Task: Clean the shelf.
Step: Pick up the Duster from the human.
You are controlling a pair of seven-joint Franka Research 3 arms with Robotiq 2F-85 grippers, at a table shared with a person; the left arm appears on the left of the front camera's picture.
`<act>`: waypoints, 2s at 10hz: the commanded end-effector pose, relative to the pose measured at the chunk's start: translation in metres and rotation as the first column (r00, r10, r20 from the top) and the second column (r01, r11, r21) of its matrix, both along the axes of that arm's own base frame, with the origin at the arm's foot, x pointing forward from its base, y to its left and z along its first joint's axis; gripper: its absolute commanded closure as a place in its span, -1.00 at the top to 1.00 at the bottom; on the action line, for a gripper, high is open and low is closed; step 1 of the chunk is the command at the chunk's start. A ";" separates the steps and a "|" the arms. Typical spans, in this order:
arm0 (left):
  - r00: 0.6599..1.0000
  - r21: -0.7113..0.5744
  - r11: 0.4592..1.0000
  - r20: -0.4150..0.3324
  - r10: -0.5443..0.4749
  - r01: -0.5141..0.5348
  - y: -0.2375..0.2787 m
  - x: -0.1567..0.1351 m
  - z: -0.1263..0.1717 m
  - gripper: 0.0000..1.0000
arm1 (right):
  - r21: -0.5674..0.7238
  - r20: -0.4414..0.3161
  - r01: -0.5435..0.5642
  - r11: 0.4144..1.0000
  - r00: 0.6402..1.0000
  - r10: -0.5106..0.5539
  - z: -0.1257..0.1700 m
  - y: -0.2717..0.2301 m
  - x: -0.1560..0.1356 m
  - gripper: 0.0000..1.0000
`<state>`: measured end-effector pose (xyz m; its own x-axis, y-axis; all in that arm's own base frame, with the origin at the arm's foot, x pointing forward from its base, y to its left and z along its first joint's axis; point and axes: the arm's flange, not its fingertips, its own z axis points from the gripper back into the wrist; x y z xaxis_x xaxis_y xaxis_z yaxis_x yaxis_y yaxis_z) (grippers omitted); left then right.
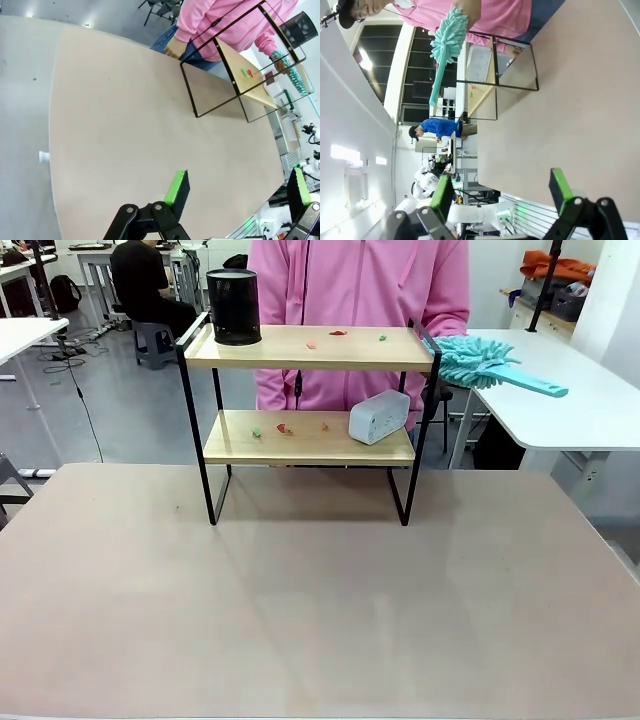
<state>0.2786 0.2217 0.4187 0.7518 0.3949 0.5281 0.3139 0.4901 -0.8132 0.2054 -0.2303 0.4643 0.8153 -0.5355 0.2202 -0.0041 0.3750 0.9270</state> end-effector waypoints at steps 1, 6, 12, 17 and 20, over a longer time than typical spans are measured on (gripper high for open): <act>0.999 -0.002 1.000 0.032 -0.005 0.005 0.000 0.000 -0.001 1.00 | 0.024 -0.024 -0.042 0.999 0.999 0.043 0.004 0.007 0.010 1.00; 0.999 -0.002 1.000 0.032 -0.005 0.005 0.000 0.000 -0.001 1.00 | 0.144 -0.114 -0.200 0.969 0.970 0.217 0.083 0.082 0.160 1.00; 0.999 -0.002 1.000 0.032 -0.005 0.005 0.000 0.000 -0.001 1.00 | 0.160 -0.283 -0.290 0.944 0.902 0.325 0.056 0.177 0.256 1.00; 0.999 -0.002 1.000 0.032 -0.005 0.005 0.000 0.000 -0.001 1.00 | 0.209 -0.277 -0.286 0.935 0.900 0.337 0.044 0.189 0.265 1.00; 0.999 -0.002 1.000 0.032 -0.005 0.005 0.000 0.000 -0.001 1.00 | 0.228 -0.242 -0.284 0.931 0.910 0.337 0.048 0.189 0.264 0.07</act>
